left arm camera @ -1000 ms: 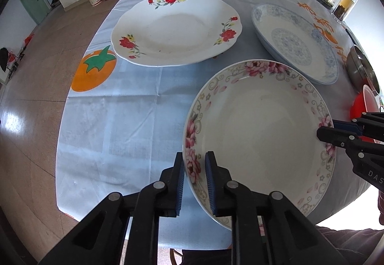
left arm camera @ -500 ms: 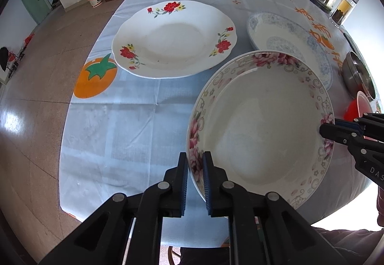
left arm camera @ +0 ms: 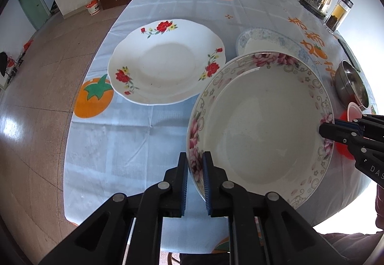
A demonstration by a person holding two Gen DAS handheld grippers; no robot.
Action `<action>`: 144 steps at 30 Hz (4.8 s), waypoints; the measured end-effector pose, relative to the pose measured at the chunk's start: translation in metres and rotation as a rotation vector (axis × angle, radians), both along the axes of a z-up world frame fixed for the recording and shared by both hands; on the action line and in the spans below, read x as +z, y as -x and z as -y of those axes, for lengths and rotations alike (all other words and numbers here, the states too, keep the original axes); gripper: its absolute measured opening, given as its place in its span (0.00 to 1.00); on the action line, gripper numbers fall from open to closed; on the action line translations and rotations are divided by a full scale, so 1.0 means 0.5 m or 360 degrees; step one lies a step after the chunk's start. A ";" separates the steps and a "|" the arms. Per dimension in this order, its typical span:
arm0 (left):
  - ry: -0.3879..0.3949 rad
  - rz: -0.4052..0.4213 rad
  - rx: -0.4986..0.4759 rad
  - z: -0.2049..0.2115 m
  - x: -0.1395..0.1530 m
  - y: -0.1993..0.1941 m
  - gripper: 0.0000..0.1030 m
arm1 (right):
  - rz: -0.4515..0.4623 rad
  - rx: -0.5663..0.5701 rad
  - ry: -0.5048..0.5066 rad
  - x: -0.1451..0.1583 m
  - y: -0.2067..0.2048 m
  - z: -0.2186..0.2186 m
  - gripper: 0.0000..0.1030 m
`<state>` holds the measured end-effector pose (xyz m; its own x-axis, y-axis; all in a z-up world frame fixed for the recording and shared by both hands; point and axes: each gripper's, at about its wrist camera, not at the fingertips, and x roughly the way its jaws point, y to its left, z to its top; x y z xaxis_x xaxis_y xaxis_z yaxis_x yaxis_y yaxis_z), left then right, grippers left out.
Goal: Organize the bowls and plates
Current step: 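Lift the pink-floral plate with both grippers and carry it toward the blue-patterned plate, then lower the pink-floral plate onto the blue-patterned plate with both grippers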
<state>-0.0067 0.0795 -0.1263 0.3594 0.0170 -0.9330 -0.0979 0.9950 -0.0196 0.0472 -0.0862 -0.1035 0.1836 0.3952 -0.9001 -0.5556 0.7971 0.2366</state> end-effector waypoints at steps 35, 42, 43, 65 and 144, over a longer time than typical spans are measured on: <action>-0.0055 0.0102 -0.0141 0.082 0.049 -0.136 0.13 | 0.0109 -0.0172 0.0029 0.043 -0.118 0.077 0.08; -0.0058 0.0109 -0.0152 0.093 0.053 -0.167 0.13 | 0.0108 -0.0200 0.0038 0.042 -0.150 0.088 0.08; -0.0061 0.0111 -0.0154 0.095 0.054 -0.172 0.13 | 0.0108 -0.0203 0.0038 0.042 -0.153 0.089 0.08; -0.0107 0.0111 -0.0211 0.125 0.055 -0.242 0.12 | 0.0056 -0.0271 0.0087 0.013 -0.220 0.110 0.10; -0.0097 -0.0038 -0.0167 0.127 -0.025 -0.279 0.13 | 0.0012 -0.0207 0.0298 -0.065 -0.279 0.073 0.12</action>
